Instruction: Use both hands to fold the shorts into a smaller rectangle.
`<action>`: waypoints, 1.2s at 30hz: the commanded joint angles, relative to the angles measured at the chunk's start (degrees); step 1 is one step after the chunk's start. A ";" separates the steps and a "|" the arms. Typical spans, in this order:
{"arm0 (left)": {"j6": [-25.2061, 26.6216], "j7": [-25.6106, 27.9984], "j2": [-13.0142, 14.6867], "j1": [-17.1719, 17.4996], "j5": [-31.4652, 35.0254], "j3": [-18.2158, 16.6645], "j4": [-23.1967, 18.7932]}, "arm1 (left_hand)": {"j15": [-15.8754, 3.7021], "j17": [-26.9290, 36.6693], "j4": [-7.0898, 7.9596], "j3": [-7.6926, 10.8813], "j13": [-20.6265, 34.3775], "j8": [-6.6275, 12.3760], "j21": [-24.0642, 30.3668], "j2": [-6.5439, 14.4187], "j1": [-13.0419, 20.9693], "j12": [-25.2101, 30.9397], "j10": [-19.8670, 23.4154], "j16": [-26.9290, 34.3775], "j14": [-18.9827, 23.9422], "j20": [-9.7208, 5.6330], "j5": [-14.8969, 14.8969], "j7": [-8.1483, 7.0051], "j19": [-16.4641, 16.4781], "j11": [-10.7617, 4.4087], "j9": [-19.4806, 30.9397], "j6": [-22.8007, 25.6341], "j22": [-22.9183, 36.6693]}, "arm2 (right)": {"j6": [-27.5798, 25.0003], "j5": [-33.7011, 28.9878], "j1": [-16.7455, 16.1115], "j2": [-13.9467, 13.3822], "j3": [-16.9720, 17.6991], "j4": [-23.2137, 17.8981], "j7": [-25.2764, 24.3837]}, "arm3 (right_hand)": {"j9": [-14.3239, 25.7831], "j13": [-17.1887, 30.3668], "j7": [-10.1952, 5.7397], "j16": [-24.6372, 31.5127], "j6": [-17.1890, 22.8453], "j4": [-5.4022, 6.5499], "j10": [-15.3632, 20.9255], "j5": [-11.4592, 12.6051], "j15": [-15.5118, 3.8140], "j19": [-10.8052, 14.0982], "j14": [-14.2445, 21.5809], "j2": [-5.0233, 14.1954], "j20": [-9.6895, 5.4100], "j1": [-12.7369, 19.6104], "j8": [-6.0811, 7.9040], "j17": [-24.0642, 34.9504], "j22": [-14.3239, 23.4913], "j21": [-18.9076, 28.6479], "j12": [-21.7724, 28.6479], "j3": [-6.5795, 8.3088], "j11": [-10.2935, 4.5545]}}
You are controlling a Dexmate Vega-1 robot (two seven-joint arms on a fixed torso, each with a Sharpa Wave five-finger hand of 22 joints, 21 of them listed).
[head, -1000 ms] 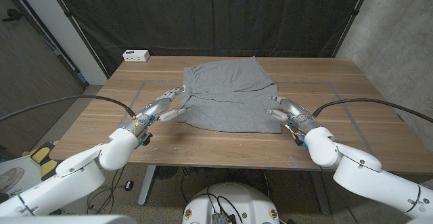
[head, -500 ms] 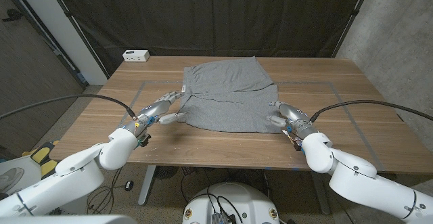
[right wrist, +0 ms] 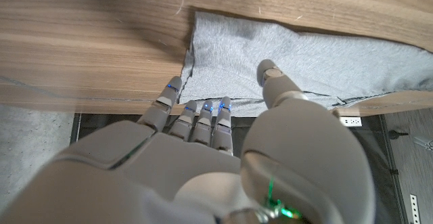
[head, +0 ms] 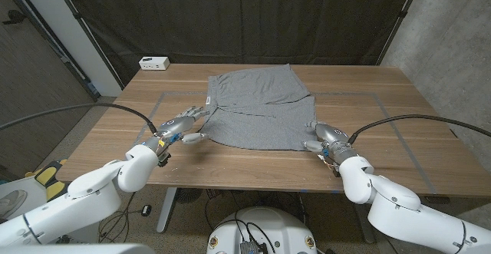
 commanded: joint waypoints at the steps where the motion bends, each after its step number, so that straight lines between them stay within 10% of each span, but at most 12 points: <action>1: 5.97 -1.34 1.69 -4.18 6.35 5.90 -0.54 | 0.61 0.02 -0.03 0.86 0.24 0.53 -0.16 -0.10 2.63 0.48 1.12 0.15 -1.71 0.06 0.41 0.15 1.36 -0.12 0.34 1.69 0.04 | -4.35 -4.35 1.31 -0.16 -3.56 -0.72 1.35 | 0.20 0.35 -0.26 -0.17 0.77 0.01 0.31 0.58 -0.57 0.70 0.53 -0.58 -0.26 1.85 0.38 0.21 0.24 0.34 -0.17 0.54 -0.41; 15: 7.95 -1.48 1.32 -8.34 10.02 11.31 1.93 | 0.09 -0.04 -0.04 1.74 0.21 0.35 -0.28 -0.55 8.21 0.47 2.88 0.01 -0.08 -0.37 0.42 -0.55 3.65 -1.36 0.38 3.55 0.01 | -8.14 -8.35 5.03 0.01 -8.09 -0.19 6.28 | 0.23 0.37 -1.63 -0.31 1.81 0.19 0.36 1.25 -1.35 1.10 0.65 -1.72 -0.91 6.95 0.43 0.29 0.29 0.10 -0.40 1.13 -1.42; 24: 5.89 -1.17 0.03 -11.54 10.04 13.89 5.24 | -0.43 -0.08 0.28 1.40 0.20 0.35 -0.66 -1.59 11.96 0.37 4.13 -0.19 0.77 -0.29 0.52 -5.09 4.70 -1.82 0.40 5.85 0.08 | -10.07 -9.31 6.41 0.44 -9.52 0.09 8.29 | 0.25 0.38 -2.09 -0.35 2.12 0.38 0.45 1.47 -1.67 1.49 0.57 -1.70 -1.35 9.16 0.32 0.33 0.31 0.11 -0.46 1.40 -1.68; 36: 2.36 -5.44 -2.45 -18.09 9.28 18.12 9.72 | 0.46 -0.08 1.44 1.24 0.21 -0.64 -0.95 0.55 14.32 -0.32 3.65 -0.48 0.85 1.04 1.09 -7.05 5.17 -0.65 0.51 6.18 0.30 | -10.95 -9.99 8.16 0.89 -11.00 0.97 9.67 | 0.28 0.39 -2.80 -0.31 2.62 0.63 0.65 1.60 -2.04 1.64 0.53 -1.13 -1.79 11.50 0.23 0.41 0.35 0.04 -0.44 1.68 -2.26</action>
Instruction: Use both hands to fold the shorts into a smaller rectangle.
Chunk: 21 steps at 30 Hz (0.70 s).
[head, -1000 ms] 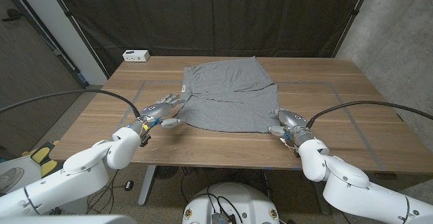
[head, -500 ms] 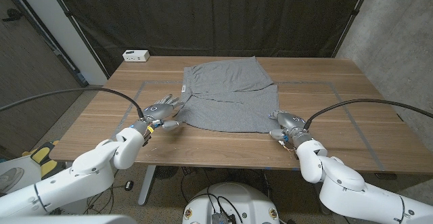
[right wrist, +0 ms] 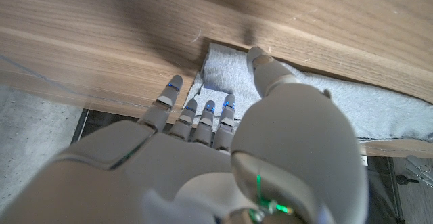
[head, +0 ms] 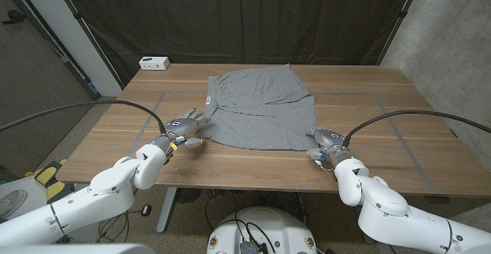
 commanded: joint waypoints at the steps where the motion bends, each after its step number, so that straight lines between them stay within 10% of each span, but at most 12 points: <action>1: -2.96 -4.20 -2.25 -6.34 -0.37 4.34 4.11 | 0.48 0.21 0.75 0.10 0.22 -0.40 -0.29 0.88 0.70 -0.42 -0.68 -0.30 -0.51 0.67 0.53 -1.04 -0.02 0.68 0.23 0.06 0.27 | -1.21 -1.09 2.01 0.49 -1.96 0.94 1.52 | 0.29 0.10 -0.46 0.07 0.53 0.00 0.21 0.33 -2.15 0.22 0.44 0.01 -0.33 1.29 0.09 0.12 0.15 0.04 -0.02 0.57 -0.25; 13: -3.69 -9.86 -4.29 -11.76 0.68 8.24 6.54 | 0.50 0.22 1.97 -0.45 0.24 0.71 -0.68 4.24 1.80 -1.02 -1.75 -0.54 -1.90 0.32 1.25 0.41 -0.36 0.27 0.50 5.55 0.52 | 0.24 -0.85 3.56 1.08 -2.36 2.73 2.09 | 0.34 0.07 -1.66 0.43 6.33 0.88 2.41 -0.10 -2.58 0.61 1.10 0.95 -0.65 3.70 1.53 0.24 0.21 0.00 0.49 -0.32 -0.78; 21: -4.92 -6.98 -5.01 -12.07 2.04 8.79 7.67 | -1.62 0.04 3.19 -1.54 0.14 5.39 0.07 6.45 3.81 0.23 4.24 -0.12 0.97 -1.08 1.13 2.61 2.21 -0.41 1.00 26.29 0.73 | 3.85 0.31 2.61 2.05 -0.62 5.19 -0.35 | 0.33 0.05 -2.65 1.19 22.52 1.79 9.47 -1.19 -4.26 1.87 3.59 3.09 -1.29 4.88 4.98 0.33 0.25 0.11 1.55 -4.06 -1.59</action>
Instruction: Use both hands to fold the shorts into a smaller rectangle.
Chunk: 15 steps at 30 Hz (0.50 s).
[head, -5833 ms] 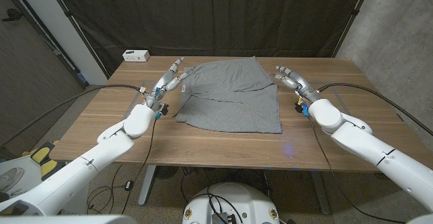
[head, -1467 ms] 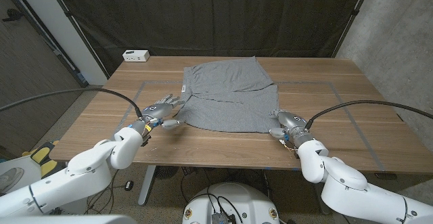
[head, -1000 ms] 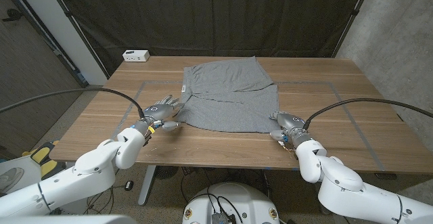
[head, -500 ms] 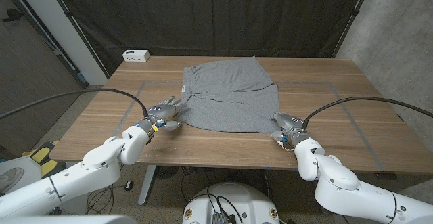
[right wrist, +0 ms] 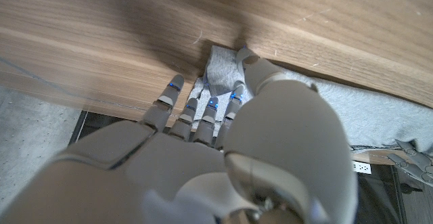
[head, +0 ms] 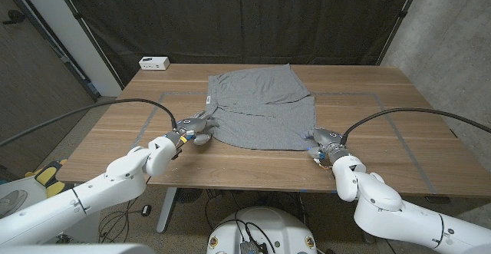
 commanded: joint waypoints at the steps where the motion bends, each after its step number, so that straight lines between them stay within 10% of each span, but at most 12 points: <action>1: -1.48 1.20 -1.49 -2.11 1.84 1.99 2.12 | -0.83 0.01 0.59 -0.32 0.14 3.05 0.53 0.40 1.37 0.60 3.11 0.32 1.75 -0.33 0.10 1.54 1.41 -0.36 0.83 11.09 0.18 | 4.13 0.59 -0.41 1.28 1.23 3.36 -2.98 | 0.08 0.13 0.49 0.75 10.13 0.03 4.13 -0.33 -4.45 1.17 2.08 1.50 -0.53 1.11 2.23 0.10 0.17 0.14 0.55 -1.90 -0.79; 6: -0.75 3.62 -1.69 -1.39 3.20 1.75 2.01 | -1.51 -0.05 0.54 0.06 0.11 4.90 1.22 0.66 3.09 1.10 6.69 0.54 4.19 -0.82 -0.26 3.36 3.41 -0.77 1.38 18.42 0.17 | 5.31 1.19 -0.54 1.73 2.16 4.24 -3.13 | 0.43 0.10 2.79 1.36 21.17 0.02 9.03 -0.74 -6.17 2.57 4.72 2.94 -1.15 2.46 5.00 0.18 0.22 0.39 0.84 -3.99 -1.07; 15: 1.15 4.42 -1.42 -0.16 3.59 0.85 0.40 | -1.94 -0.02 0.80 0.26 0.18 6.89 1.67 0.83 4.71 1.17 9.46 0.46 6.04 -1.51 -0.47 7.10 4.36 -1.33 3.16 22.62 0.26 | 6.75 2.74 -2.51 1.76 4.88 3.85 -5.00 | 0.52 0.14 4.98 1.85 22.95 -0.27 11.40 -0.81 -6.69 3.52 6.38 3.23 -1.33 3.37 5.26 0.27 0.24 0.62 1.02 -4.73 -0.70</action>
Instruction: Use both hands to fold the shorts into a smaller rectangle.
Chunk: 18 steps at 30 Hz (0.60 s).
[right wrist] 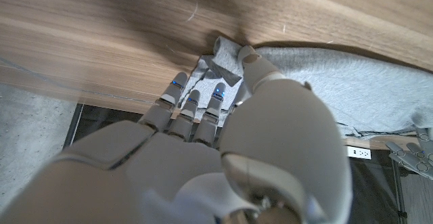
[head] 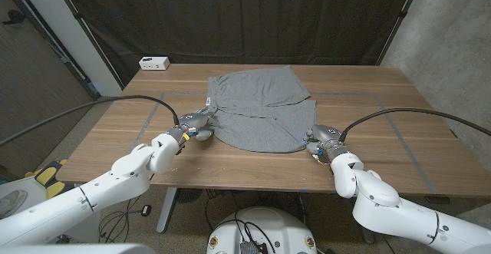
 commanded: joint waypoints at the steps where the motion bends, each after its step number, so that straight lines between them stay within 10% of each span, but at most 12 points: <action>1: 2.39 1.43 0.11 1.04 1.30 -0.57 -1.52 | -0.17 0.11 0.41 0.52 0.20 0.97 0.58 0.34 1.04 0.24 1.12 0.20 0.32 -0.09 -0.11 7.16 0.48 -0.17 1.03 7.06 0.29 | 2.69 2.98 -2.90 0.38 4.34 0.20 -2.56 | 0.04 0.20 1.04 0.48 0.74 -0.20 1.06 -0.32 -6.46 0.91 0.80 0.27 0.29 0.67 0.35 0.20 0.25 0.56 0.13 -0.50 0.24; 18: 4.77 0.24 3.98 5.38 -5.46 -6.33 -9.03 | -1.08 0.15 -1.86 4.11 0.41 8.21 0.30 -0.50 6.60 -0.94 1.85 -0.09 -1.06 -2.07 -0.96 13.53 -2.34 0.98 8.65 11.29 0.64 | 13.53 7.67 -12.47 0.52 14.08 -1.20 -15.90 | 0.45 0.34 4.94 0.35 3.46 -0.94 3.85 0.29 -5.62 2.03 3.49 -0.88 1.37 3.53 1.46 0.37 0.19 0.56 -0.31 1.46 2.47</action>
